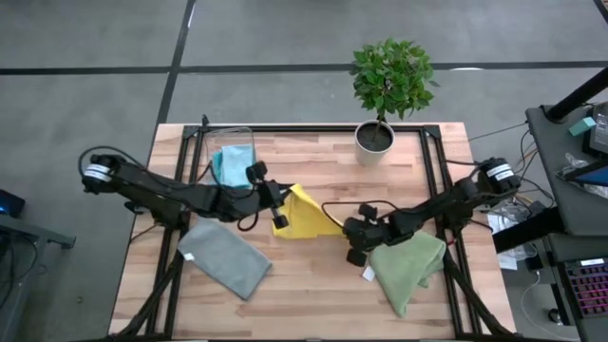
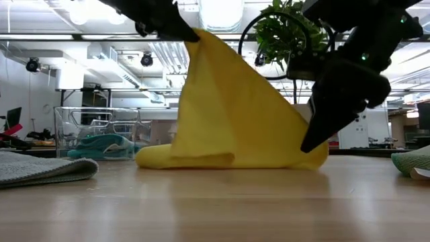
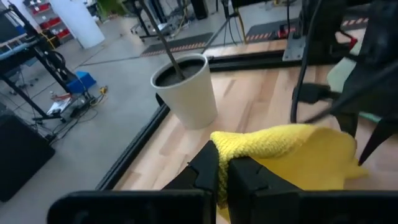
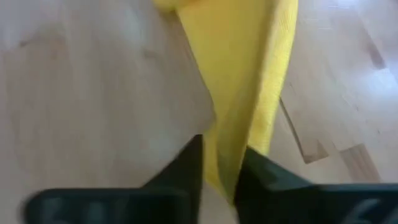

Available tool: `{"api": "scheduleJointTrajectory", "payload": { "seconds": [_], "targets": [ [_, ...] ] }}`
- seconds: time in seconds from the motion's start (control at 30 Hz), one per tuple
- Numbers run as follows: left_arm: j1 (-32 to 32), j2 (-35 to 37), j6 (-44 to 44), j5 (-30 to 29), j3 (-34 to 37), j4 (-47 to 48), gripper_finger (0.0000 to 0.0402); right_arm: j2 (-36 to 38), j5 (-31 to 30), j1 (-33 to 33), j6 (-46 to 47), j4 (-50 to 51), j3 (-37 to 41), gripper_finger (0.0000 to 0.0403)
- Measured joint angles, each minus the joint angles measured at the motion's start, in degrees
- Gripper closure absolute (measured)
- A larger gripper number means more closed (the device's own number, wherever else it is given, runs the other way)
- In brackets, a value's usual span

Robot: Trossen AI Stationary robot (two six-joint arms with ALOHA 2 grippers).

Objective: Fold microfiber towels
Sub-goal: Fold the yellow microfiber towel

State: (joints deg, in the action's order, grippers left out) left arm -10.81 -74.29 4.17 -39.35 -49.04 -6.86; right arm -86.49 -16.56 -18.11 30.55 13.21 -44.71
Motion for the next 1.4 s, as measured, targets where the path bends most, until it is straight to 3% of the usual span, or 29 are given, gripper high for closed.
{"api": "scheduleJointTrajectory", "payload": {
  "seconds": [0.13, 0.27, 0.53, 0.77, 0.93, 1.27, 1.4],
  "targets": [
    [-0.4, 2.4, 2.5, 0.1, 0.0, -0.1, 0.0402, 1.1, 0.0, 0.0, -1.7, 2.1, -0.2, 0.0389],
    [-0.5, 6.6, 2.7, 0.5, 0.0, 0.3, 0.0402, 5.1, -0.7, 0.0, -3.4, 12.0, -4.3, 0.0394],
    [-0.4, 15.6, 1.9, 9.7, 0.0, 0.2, 0.0401, 11.9, -3.0, 0.5, -12.4, 31.1, -16.7, 0.0394],
    [-0.4, 20.5, -8.8, 15.4, 0.0, 10.9, 0.0401, 13.3, -3.0, 0.7, -18.4, 45.3, -31.1, 0.0394],
    [-0.4, 21.2, -15.3, 16.3, 0.0, 19.0, 0.0401, 12.4, -3.0, 1.5, -24.2, 52.7, -39.2, 0.0394],
    [2.0, 20.7, -15.8, 16.3, 0.0, 23.3, 0.0401, 12.1, -6.5, 7.3, -30.5, 54.2, -39.8, 0.0394],
    [4.8, 20.8, -14.8, 16.5, -0.2, 23.5, 0.0401, 12.1, -10.7, 9.7, -33.2, 54.2, -39.4, 0.0394]
  ]
}}
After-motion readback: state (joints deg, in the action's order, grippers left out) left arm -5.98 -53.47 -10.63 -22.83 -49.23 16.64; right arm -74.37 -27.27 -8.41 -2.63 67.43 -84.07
